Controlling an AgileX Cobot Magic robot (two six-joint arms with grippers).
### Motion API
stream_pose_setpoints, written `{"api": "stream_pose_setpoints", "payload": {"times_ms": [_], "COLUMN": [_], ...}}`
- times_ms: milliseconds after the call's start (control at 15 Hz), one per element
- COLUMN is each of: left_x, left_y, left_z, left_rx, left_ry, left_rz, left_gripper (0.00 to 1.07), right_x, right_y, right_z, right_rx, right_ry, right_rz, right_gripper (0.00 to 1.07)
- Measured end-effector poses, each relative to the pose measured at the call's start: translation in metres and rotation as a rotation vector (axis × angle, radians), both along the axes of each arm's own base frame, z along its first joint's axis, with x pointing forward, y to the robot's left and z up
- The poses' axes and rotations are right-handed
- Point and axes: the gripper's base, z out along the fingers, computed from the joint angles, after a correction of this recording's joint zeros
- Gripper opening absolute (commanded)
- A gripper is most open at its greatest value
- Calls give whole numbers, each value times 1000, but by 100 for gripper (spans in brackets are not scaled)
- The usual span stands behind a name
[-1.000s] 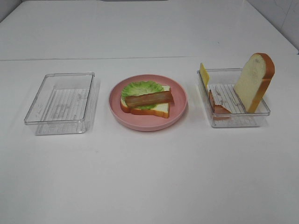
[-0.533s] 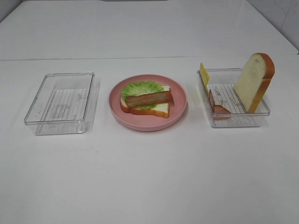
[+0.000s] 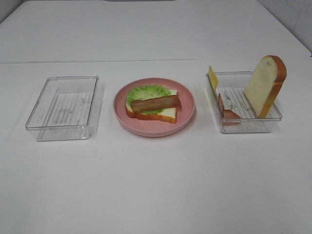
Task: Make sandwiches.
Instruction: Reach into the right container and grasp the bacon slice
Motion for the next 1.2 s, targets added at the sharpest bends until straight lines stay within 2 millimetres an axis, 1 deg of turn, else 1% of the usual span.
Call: {"api": "stream_pose_setpoints", "payload": {"times_ms": [67,133,200,267,333,400,467,533,600,667,867,1067,1133,1200], "left_x": [0,0,0,0,0,0,0,0,0,0,0,0,0,0], "left_y": [0,0,0,0,0,0,0,0,0,0,0,0,0,0], "left_z": [0,0,0,0,0,0,0,0,0,0,0,0,0,0], "left_rx": [6,11,16,17,17,17,17,17,18,19,19,19,19,19], "left_ry": [-1,-2,-3,-3,-3,-3,-4,-4,-4,-4,-4,-4,-4,-4], "left_rz": [-3,-5,-8,-8,-8,-8,-8,-8,-9,-10,-10,-10,-10,-10], "left_gripper": [77,77,77,77,77,77,77,77,77,77,77,77,77,77], "right_x": [19,29,59,69,116,116,165,186,197,218,263,287,297,301], "right_y": [-1,-1,-2,-3,-3,-3,0,2,3,6,11,14,26,40], "right_z": [6,9,16,18,26,26,29,28,27,25,11,1,-7,-12], "right_rx": [4,6,7,8,18,18,75,104,119,138,189,218,193,156], "right_ry": [31,49,115,139,238,238,333,382,417,471,621,680,703,720], "right_rz": [-8,-11,-15,-16,-15,-15,-5,7,18,47,104,124,158,196], "right_gripper": [83,83,83,83,83,83,83,83,83,81,73,72,71,68]}}
